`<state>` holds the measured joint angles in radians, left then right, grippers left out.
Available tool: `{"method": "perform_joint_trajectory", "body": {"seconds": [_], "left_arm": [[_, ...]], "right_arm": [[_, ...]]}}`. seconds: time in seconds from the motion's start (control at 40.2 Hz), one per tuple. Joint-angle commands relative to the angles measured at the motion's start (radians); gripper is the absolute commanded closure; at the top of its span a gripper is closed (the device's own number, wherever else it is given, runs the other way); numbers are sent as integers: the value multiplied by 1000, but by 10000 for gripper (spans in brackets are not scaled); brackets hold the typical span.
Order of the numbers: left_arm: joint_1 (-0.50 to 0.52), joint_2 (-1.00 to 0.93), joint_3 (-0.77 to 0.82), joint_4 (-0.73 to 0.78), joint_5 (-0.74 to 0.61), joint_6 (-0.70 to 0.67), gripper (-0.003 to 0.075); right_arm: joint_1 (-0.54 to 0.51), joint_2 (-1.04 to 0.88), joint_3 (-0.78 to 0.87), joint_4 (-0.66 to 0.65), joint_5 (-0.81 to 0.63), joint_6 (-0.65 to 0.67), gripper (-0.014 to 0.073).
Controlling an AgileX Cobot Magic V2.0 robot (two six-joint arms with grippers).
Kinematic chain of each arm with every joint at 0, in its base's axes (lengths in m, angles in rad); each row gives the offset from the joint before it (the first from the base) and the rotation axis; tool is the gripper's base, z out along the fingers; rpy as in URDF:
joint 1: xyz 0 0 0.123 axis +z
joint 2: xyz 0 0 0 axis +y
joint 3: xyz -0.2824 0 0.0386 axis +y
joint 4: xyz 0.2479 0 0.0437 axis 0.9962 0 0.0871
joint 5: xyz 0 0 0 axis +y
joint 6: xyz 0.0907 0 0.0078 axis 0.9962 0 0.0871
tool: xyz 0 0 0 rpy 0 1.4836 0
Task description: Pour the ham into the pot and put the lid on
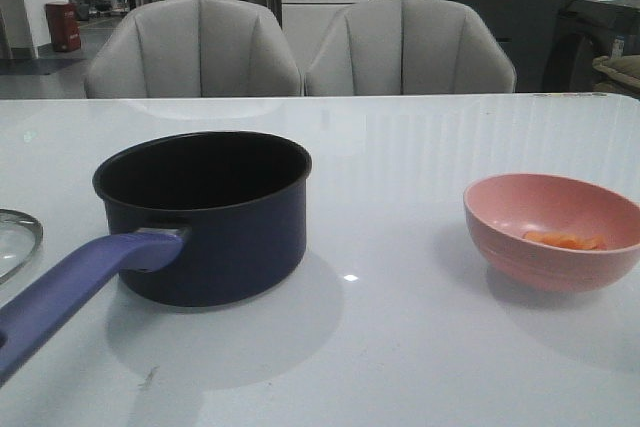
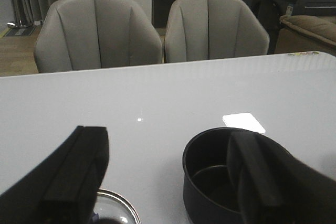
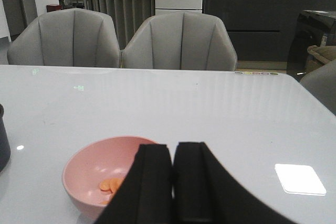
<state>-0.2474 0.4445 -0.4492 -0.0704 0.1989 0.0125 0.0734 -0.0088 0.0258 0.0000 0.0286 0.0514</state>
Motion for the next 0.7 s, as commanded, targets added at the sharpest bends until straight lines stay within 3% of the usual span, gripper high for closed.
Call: {"method": "perform_joint_trajectory", "body": {"seconds": [0.0,0.174,0.522,0.671], "left_arm": [[-10,-71,19,6,-36,-1,199],[-10,-181,74,28,-17,-1,198],[-10,-216,106,30,-19,-1,199],[-10,-216,106,30,-19,-1,199]], "right_arm": [[-6,-20,10,-14,-90,-9,442],[-6,-20,-3,-5,-142,-6,442],[-6,247,-334,21,202,1,442],[-6,324,-366,21,217,1,442]]}}
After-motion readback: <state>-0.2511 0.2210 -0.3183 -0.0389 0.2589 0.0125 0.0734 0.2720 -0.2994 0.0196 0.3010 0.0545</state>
